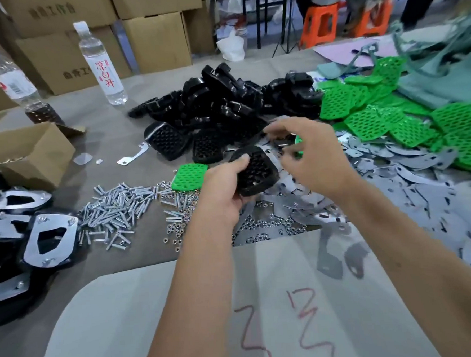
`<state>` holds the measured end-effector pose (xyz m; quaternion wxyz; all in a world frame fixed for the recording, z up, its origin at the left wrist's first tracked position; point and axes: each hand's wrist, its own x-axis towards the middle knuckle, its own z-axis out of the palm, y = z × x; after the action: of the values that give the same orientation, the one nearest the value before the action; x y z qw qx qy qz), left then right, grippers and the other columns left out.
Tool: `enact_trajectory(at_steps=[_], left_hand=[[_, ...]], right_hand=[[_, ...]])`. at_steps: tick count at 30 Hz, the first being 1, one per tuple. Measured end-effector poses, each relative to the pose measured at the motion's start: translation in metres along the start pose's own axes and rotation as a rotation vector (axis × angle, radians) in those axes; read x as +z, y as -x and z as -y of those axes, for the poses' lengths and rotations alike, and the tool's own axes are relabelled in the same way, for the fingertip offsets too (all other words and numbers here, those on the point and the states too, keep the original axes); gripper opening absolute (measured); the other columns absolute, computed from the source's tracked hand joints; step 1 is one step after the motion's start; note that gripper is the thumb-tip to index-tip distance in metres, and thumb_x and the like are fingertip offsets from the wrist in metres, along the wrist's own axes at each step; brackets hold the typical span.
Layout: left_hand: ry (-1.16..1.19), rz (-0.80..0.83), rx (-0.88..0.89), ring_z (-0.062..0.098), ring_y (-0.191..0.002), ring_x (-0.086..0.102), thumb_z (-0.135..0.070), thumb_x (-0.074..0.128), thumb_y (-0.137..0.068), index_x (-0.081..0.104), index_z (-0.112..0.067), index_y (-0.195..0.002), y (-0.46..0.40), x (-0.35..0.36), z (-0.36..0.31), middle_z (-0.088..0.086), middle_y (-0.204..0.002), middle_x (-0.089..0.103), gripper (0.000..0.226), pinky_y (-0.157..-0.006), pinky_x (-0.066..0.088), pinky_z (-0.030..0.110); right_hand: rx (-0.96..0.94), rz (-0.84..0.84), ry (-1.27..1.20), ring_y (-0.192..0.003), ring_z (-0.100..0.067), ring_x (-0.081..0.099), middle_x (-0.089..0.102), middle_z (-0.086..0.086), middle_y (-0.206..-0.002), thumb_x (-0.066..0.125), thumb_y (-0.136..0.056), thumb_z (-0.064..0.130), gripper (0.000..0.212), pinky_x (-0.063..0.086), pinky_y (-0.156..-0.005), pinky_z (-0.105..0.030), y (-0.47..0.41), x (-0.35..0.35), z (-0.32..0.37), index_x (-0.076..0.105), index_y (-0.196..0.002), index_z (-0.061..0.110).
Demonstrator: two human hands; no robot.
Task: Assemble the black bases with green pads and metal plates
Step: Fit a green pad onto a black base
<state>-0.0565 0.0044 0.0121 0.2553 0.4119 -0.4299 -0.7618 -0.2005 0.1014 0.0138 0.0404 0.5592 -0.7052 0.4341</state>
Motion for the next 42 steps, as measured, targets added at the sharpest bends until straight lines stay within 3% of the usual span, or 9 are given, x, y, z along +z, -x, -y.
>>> enact_trajectory(at_steps=[4,8,11,15,23,28,32,38,42], left_hand=[[-0.002,-0.012,0.025,0.034,-0.102,0.072,-0.008,0.064,-0.095,0.069,-0.01,-0.108,0.006,0.009,0.013,0.014,-0.106,0.075,0.014,-0.089,0.06,0.059],[0.085,0.003,0.04,0.026,-0.089,0.074,-0.015,0.058,-0.099,0.07,-0.009,-0.104,0.014,0.001,0.013,0.01,-0.096,0.075,0.014,-0.069,0.063,0.041],[0.102,-0.013,0.099,0.018,-0.071,0.073,-0.012,0.056,-0.098,0.069,-0.012,-0.092,0.021,-0.016,0.011,0.005,-0.082,0.075,0.014,-0.072,0.061,0.042],[0.075,-0.086,0.167,0.022,-0.082,0.072,-0.014,0.062,-0.098,0.067,-0.01,-0.096,0.028,-0.048,0.012,0.006,-0.089,0.076,0.007,-0.076,0.061,0.043],[-0.13,-0.252,0.409,0.025,-0.077,0.048,-0.018,0.076,-0.093,0.06,-0.009,-0.076,0.038,-0.072,0.019,0.012,-0.08,0.056,0.025,-0.074,0.043,0.042],[-0.173,-0.268,0.427,0.027,-0.074,0.068,-0.019,0.084,-0.081,0.07,-0.015,-0.091,0.034,-0.074,0.021,0.012,-0.081,0.072,0.018,-0.066,0.057,0.04],[-0.144,-0.202,0.402,0.039,-0.101,0.07,-0.02,0.07,-0.074,0.078,-0.026,-0.104,0.034,-0.072,0.014,0.029,-0.114,0.069,0.032,-0.097,0.055,0.061],[-0.106,-0.213,0.382,0.03,-0.098,0.075,0.0,0.06,-0.092,0.08,-0.017,-0.101,0.025,-0.073,0.018,0.014,-0.104,0.078,0.027,-0.081,0.063,0.043],[-0.091,-0.286,0.366,0.034,-0.098,0.075,-0.003,0.066,-0.092,0.073,-0.014,-0.095,0.021,-0.075,0.019,0.014,-0.101,0.076,0.014,-0.079,0.065,0.051]], right_hand=[[0.315,0.25,0.488,-0.14,-0.034,0.044,0.057,-0.008,-0.149,0.075,-0.094,0.03,0.063,0.037,-0.116,-0.051,0.003,-0.03,-0.033,0.05,-0.151,0.021],[0.264,-0.106,0.476,-0.093,-0.034,0.069,0.078,-0.012,-0.107,0.062,-0.103,0.019,0.024,0.054,-0.09,-0.045,0.015,-0.036,-0.036,0.075,-0.122,0.015],[0.31,-0.333,-0.004,-0.078,-0.038,0.068,0.075,-0.014,-0.093,0.056,-0.106,0.018,0.018,0.057,-0.069,-0.037,0.02,-0.033,-0.021,0.072,-0.109,0.011],[0.499,-0.099,-0.791,-0.05,-0.025,0.067,0.075,-0.005,-0.08,0.049,-0.11,0.018,0.016,0.044,-0.037,-0.025,0.026,0.002,0.029,0.064,-0.107,0.021],[0.43,0.117,-0.858,-0.046,-0.018,0.051,0.073,-0.001,-0.091,0.06,-0.104,0.011,0.022,0.032,-0.039,-0.019,0.052,0.053,0.052,0.067,-0.122,0.022],[0.403,0.109,-0.917,-0.046,-0.016,0.049,0.072,0.001,-0.089,0.065,-0.095,0.023,0.024,0.032,-0.042,-0.016,0.054,0.051,0.048,0.071,-0.116,0.032],[0.362,0.112,-0.904,-0.046,-0.017,0.048,0.073,0.0,-0.087,0.066,-0.094,0.024,0.024,0.032,-0.041,-0.017,0.053,0.052,0.048,0.073,-0.115,0.033],[0.374,0.105,-0.931,-0.046,-0.015,0.047,0.072,-0.003,-0.082,0.067,-0.096,0.019,0.017,0.034,-0.042,-0.019,0.055,0.054,0.049,0.075,-0.109,0.027],[0.421,0.101,-0.946,-0.043,-0.011,0.048,0.072,-0.005,-0.08,0.064,-0.101,0.01,0.015,0.035,-0.04,-0.017,0.055,0.054,0.047,0.073,-0.111,0.016]])
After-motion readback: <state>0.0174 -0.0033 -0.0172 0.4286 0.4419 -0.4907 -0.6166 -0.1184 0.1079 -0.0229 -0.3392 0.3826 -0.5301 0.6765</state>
